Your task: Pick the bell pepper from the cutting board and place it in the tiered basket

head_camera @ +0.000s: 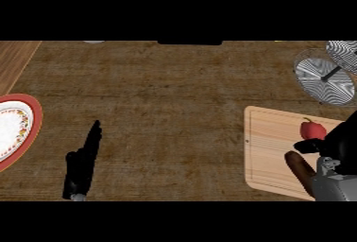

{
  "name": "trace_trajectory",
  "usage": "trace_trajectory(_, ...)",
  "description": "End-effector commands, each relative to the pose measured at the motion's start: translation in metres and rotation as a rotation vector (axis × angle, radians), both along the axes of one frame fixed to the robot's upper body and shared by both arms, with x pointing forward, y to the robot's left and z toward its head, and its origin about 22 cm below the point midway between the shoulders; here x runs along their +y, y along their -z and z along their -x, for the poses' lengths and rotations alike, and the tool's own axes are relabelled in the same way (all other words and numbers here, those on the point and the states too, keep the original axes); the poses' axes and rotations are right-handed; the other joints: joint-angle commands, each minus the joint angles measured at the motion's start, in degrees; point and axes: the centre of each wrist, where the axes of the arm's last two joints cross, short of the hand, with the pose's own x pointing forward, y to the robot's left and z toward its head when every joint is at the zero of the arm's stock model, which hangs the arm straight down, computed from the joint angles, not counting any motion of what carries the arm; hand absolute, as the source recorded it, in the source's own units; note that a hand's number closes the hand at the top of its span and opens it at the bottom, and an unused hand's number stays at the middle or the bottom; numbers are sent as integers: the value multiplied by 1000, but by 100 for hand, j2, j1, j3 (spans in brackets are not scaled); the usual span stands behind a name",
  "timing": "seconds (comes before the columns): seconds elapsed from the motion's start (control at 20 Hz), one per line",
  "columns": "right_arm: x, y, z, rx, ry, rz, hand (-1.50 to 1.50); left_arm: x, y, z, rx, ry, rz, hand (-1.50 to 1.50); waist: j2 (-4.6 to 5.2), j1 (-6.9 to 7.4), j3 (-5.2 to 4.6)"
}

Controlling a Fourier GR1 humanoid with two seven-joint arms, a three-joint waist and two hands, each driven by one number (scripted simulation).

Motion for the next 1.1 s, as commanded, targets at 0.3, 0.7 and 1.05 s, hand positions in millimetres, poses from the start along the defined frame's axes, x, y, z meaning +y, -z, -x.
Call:
trace_trajectory(0.3,36,6,-55,123,126,-79,-150,5,4,-14,28,-12,10,0,6,-104,-3)
trace_trajectory(0.7,22,1,-70,281,203,-137,-150,-2,6,0,14,-28,23,0,-11,-122,-4)
trace_trajectory(1.05,7,19,-72,281,208,-183,-150,-6,7,0,23,-4,6,0,-5,-117,0)
